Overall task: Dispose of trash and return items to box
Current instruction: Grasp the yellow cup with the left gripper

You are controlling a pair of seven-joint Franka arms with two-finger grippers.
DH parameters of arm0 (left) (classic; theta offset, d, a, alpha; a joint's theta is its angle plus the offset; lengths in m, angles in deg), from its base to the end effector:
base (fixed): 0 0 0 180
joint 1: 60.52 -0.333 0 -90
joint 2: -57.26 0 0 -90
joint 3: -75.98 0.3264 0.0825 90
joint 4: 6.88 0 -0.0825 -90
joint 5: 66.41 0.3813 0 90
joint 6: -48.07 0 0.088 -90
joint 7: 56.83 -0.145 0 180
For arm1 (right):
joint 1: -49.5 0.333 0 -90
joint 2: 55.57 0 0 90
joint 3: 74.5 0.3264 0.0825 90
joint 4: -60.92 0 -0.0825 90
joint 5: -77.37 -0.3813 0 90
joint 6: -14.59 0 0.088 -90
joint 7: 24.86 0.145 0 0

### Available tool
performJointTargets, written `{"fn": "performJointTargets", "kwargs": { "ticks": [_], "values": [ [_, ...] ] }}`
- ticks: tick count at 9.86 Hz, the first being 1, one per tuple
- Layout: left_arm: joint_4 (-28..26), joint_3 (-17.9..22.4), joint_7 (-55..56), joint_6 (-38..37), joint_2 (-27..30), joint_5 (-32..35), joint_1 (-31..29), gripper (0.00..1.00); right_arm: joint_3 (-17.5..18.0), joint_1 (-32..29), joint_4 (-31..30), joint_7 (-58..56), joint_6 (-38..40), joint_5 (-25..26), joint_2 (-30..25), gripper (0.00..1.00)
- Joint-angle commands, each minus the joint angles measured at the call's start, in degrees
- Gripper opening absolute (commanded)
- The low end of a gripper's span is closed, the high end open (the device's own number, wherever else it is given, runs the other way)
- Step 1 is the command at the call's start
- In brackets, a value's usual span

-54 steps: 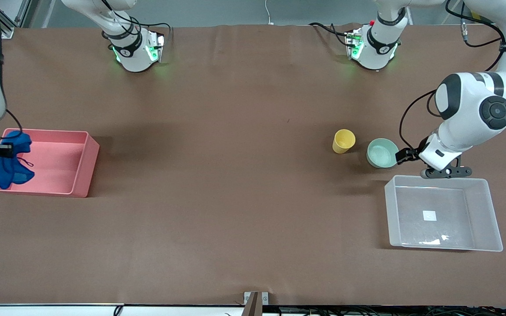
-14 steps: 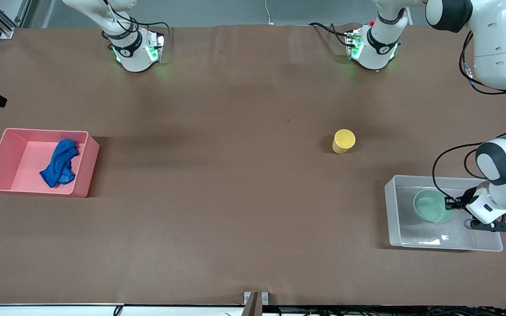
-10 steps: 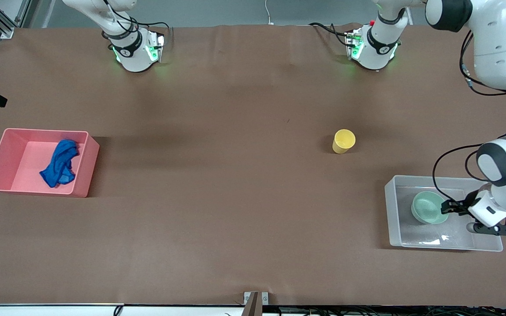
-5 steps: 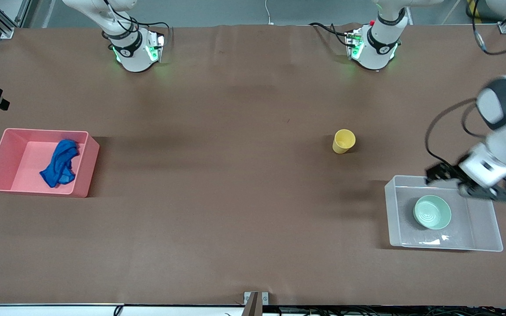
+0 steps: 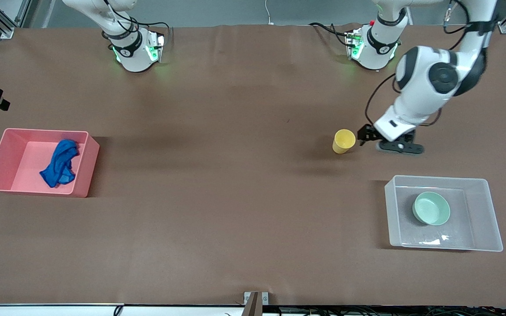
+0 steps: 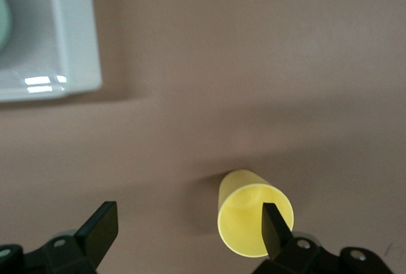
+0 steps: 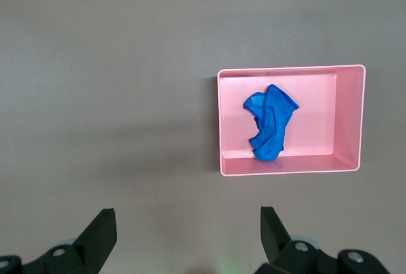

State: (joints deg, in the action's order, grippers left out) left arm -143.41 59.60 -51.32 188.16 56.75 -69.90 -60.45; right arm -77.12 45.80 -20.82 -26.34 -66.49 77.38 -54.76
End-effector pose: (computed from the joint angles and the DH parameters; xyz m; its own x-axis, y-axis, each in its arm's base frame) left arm 0.4803 -0.1435 0.2959 0.9885 -0.1433 0.0480 -0.1457 -0.9881 0.0488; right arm 0.5355 -0.0591 0.6422 0.9961 -0.0844 -0.0257 -0.0844 -0.9964 0.0002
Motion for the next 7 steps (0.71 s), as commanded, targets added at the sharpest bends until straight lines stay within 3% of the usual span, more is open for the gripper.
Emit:
{"fn": "performJointTargets", "kwargs": {
  "ticks": [1, 3, 4, 5, 6, 7],
  "values": [
    [-3.8, -1.5, 0.7, 6.7, -5.0, 1.0, -0.9, 0.95, 0.2, -0.2, -0.5, 0.3, -0.4, 0.4, -0.4, 1.0],
    [-3.8, -2.2, 0.7, 7.1, -8.4, 1.1, -0.9, 0.88, 0.2, -0.2, -0.5, 0.3, -0.4, 0.3, -0.4, 1.0],
    [-4.2, -2.5, 0.7, 7.1, -9.3, 1.1, -0.9, 0.79, 0.2, -0.3, -0.5, 0.3, -0.3, 0.2, -0.4, 1.0],
    [-4.6, -2.6, 0.7, 7.1, -9.6, 1.1, -0.9, 0.47, 0.2, -0.3, -0.5, 0.3, -0.1, 0.3, -0.4, 1.0],
    [-5.1, -2.7, 0.7, 7.0, -9.9, 1.1, -0.9, 0.07, 0.2, -0.3, -0.5, 0.2, -0.1, 0.3, -0.4, 1.0],
    [-5.0, -2.7, 0.7, 7.0, -11.0, 1.1, -0.9, 0.0, 0.2, -0.3, -0.5, 0.2, -0.1, 0.3, -0.4, 1.0]
  ]
}}
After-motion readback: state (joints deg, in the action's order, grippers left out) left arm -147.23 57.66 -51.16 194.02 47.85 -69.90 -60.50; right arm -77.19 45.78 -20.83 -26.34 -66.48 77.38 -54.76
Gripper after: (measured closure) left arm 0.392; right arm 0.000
